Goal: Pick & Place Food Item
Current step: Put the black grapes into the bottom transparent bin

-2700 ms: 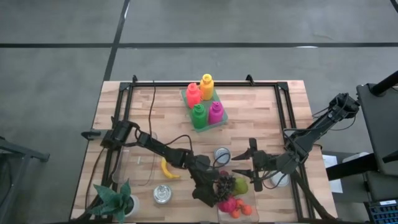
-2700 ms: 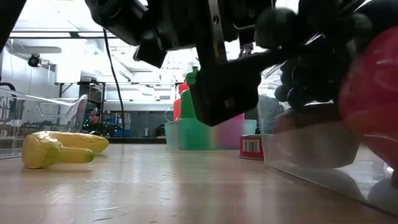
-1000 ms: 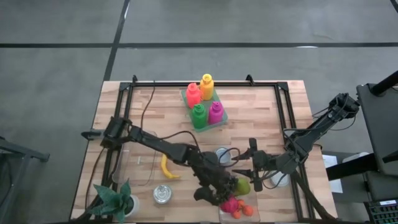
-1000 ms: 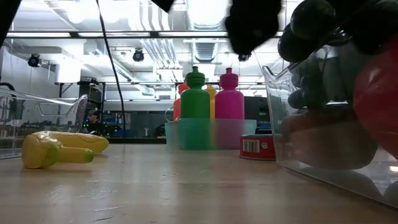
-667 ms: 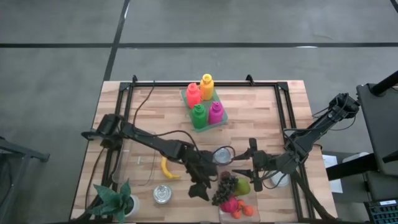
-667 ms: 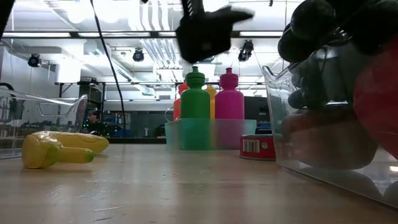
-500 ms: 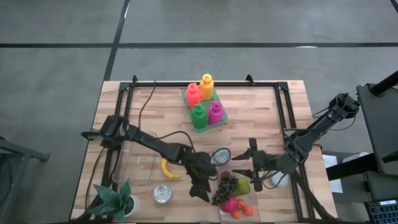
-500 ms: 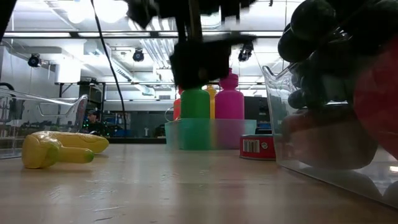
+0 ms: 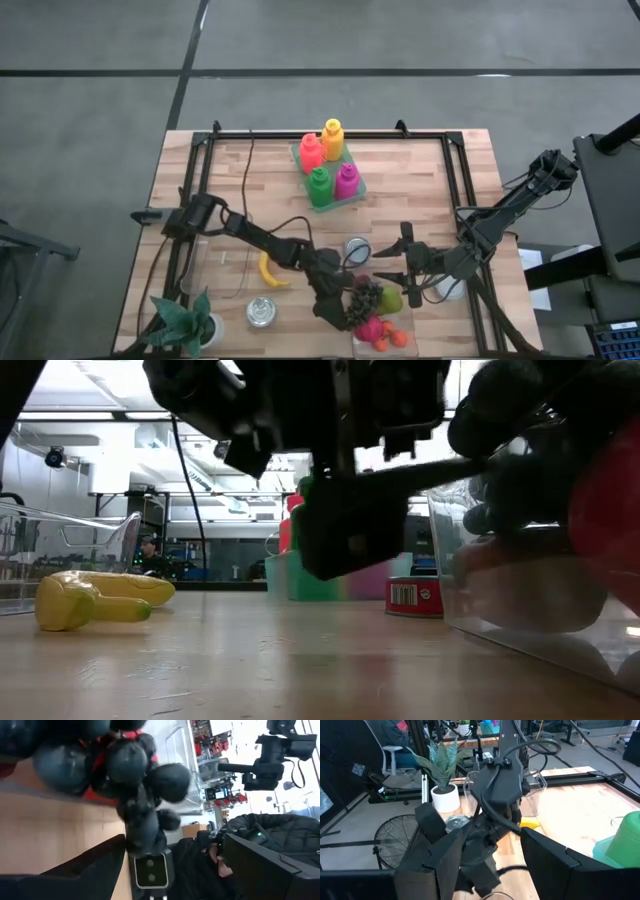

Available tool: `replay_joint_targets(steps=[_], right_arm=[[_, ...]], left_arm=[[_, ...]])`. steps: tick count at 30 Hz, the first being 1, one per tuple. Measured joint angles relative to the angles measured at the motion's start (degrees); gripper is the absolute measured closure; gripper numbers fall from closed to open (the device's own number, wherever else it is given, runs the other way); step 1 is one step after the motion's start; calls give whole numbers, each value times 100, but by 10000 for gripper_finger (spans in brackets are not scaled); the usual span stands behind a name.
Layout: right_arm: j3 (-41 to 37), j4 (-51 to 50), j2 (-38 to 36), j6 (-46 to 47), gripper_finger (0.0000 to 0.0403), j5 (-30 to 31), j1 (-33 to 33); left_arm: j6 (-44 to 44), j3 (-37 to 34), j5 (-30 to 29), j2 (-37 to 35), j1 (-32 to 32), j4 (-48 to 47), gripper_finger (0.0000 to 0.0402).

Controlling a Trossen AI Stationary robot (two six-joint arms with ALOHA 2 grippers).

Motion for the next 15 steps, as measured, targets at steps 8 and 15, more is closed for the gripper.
replay_joint_targets(steps=[8,15], right_arm=[[2,-85,0,0,203,0,2],[2,-129,2,0,203,0,7]], left_arm=[[59,370,61,200,0,-24,61],[127,357,61,207,0,-72,63]])
